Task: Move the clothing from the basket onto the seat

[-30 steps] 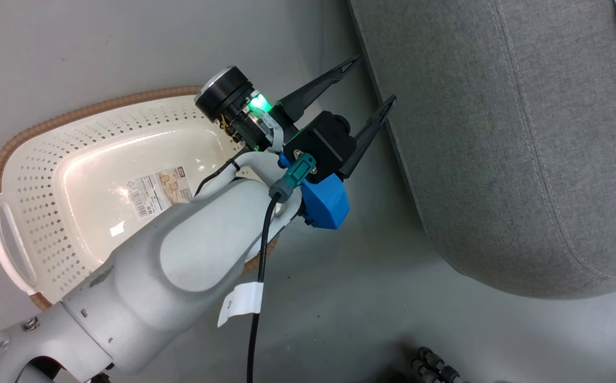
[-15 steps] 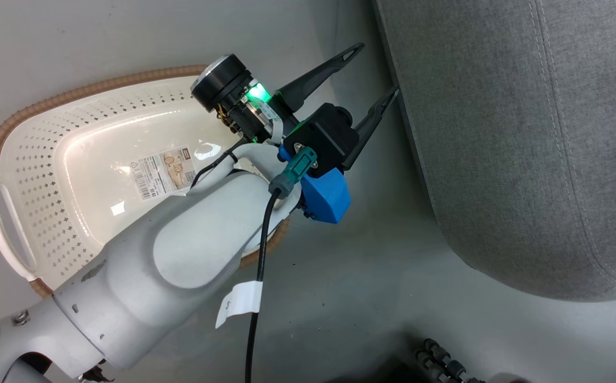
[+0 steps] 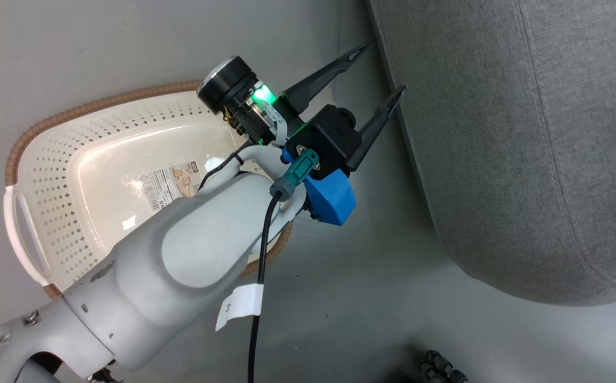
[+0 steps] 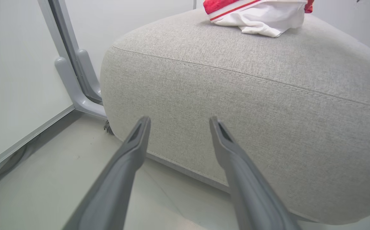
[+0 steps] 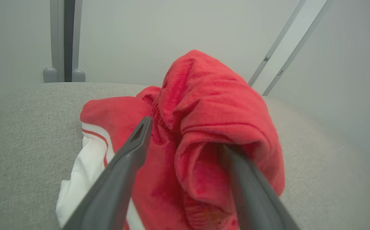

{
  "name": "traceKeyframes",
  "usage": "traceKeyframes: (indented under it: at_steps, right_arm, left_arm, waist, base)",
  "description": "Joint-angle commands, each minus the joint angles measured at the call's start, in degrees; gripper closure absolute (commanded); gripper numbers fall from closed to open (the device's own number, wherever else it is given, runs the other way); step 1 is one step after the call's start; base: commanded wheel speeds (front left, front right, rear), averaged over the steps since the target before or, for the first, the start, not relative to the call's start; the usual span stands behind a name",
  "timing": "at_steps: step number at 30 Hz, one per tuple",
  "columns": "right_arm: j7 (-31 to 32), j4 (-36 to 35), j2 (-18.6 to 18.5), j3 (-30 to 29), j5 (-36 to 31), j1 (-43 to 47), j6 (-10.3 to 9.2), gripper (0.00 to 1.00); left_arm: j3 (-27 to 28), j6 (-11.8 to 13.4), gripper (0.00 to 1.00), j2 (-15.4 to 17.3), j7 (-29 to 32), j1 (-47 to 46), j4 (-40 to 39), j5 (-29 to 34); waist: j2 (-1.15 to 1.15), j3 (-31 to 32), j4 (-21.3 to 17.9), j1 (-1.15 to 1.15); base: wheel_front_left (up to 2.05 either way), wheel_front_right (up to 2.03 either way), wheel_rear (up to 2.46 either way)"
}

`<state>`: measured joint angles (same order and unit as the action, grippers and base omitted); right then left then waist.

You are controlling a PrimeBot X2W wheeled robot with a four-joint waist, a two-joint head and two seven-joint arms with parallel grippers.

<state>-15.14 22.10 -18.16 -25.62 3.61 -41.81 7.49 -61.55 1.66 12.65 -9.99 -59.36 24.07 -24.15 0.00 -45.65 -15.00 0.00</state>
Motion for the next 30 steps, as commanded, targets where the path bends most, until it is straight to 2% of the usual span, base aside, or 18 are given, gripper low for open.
traceKeyframes:
  at_steps: [1,10,15,21,30]
  right_arm:
    - [0.0,-1.2,1.0,-0.4,-0.5,2.4,0.01,0.0]
    - [0.0,-8.3,4.0,-2.6,-2.2,12.6,0.01,0.0]
    - [0.0,-12.0,4.8,-1.0,-2.8,16.4,0.01,0.0]
    - [0.0,-14.3,4.4,5.6,-3.4,18.5,0.01,0.0]
    - [0.0,-15.3,5.4,16.7,-3.0,19.3,0.01,0.0]
  left_arm:
    - [0.1,0.2,0.0,-0.2,-0.9,0.6,0.5,-0.5]
    - [1.9,0.7,0.0,-2.0,-4.3,3.9,3.6,-2.6]
    - [4.5,1.4,0.0,-2.8,-5.2,6.8,4.3,-3.7]
    - [11.7,2.7,0.0,-2.5,-5.2,12.5,0.0,-2.3]
    - [25.4,2.8,0.0,-2.2,-5.2,22.4,-4.8,1.4]
  waist:
    - [0.0,1.5,0.1,0.0]
    - [0.0,10.1,1.4,0.0]
    - [0.0,15.4,3.3,0.0]
    - [0.0,20.8,6.2,0.0]
    - [0.0,27.4,10.6,0.0]
  base:
    - [0.0,0.0,0.0]
    - [0.0,0.0,0.0]
    - [0.0,0.0,0.0]
    - [0.0,0.0,0.0]
    - [0.0,0.0,0.0]
